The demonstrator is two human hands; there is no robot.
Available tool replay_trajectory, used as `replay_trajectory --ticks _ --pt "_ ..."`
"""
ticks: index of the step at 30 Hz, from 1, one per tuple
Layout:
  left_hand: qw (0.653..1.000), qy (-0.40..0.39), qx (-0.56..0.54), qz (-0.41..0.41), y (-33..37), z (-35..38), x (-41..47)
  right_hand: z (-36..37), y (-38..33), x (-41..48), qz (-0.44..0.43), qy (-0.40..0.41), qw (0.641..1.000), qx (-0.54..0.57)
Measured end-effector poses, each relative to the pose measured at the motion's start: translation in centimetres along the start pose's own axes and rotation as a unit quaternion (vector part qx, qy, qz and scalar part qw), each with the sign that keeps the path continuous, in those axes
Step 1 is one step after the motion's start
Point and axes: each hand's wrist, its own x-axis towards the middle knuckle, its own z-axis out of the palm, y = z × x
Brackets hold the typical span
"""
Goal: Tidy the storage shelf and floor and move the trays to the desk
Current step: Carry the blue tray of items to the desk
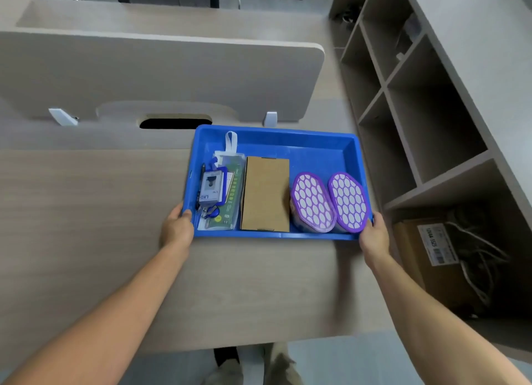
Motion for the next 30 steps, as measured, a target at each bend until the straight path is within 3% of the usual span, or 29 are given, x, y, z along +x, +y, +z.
replay_trajectory --ticks 13,18,23,26,30 --pt "1.0 0.01 -0.023 -0.007 -0.3 -0.3 -1.1 -0.6 -0.5 0.7 0.009 -0.031 0.999 -0.035" --pt "0.999 0.045 0.001 -0.006 -1.2 -2.1 -5.7 -2.7 0.0 -0.8 -0.012 -0.043 0.992 -0.115" --pt "0.998 0.027 -0.035 -0.048 -6.7 -5.5 -12.2 -4.7 1.5 -6.2 0.003 -0.073 0.991 -0.115" --pt "0.993 0.02 -0.076 -0.084 -11.6 -8.7 -16.6 -3.8 3.8 -10.0 -0.066 -0.139 0.976 -0.153" --pt "0.984 0.059 -0.062 -0.155 -19.9 -15.3 -22.2 -0.1 4.4 -18.8 -0.164 -0.283 0.917 -0.23"
